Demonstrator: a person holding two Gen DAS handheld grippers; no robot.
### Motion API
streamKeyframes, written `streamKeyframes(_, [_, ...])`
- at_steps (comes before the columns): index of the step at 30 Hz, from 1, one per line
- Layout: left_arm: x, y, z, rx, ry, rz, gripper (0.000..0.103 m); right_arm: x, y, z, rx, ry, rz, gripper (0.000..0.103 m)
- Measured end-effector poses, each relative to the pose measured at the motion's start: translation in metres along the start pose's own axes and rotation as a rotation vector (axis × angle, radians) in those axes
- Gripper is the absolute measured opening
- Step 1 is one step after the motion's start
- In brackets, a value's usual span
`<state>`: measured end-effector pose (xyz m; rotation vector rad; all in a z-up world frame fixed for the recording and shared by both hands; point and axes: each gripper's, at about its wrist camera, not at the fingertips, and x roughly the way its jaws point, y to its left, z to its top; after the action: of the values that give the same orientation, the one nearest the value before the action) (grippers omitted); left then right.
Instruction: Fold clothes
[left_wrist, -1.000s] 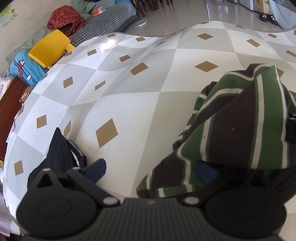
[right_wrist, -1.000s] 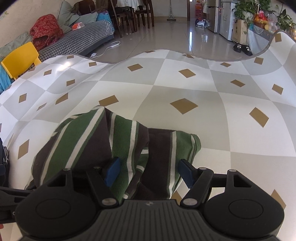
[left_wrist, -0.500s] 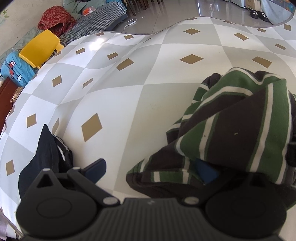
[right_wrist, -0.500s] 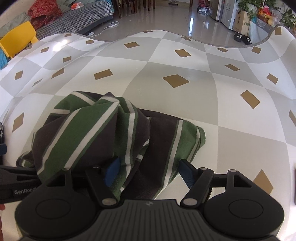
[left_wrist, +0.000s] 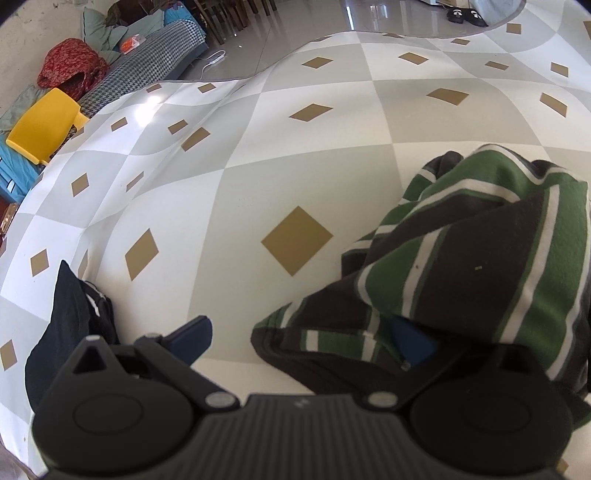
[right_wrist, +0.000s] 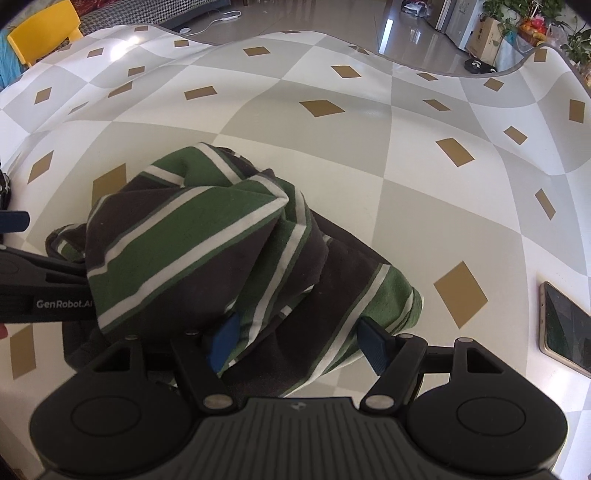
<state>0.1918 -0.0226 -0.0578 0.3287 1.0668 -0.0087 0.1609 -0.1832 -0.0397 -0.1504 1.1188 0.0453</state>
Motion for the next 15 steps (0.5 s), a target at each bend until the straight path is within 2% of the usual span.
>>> streamKeyframes(10, [-0.014,-0.023,0.003,0.043,-0.013,-0.019,0.103,-0.018,-0.023,-0.025,0.070,0.012,0.018,0.069])
streamKeyframes(15, [-0.025,-0.020,0.010,-0.001,-0.024,-0.027,0.103,-0.036,-0.034,-0.025,0.094,-0.028,0.045,0.069])
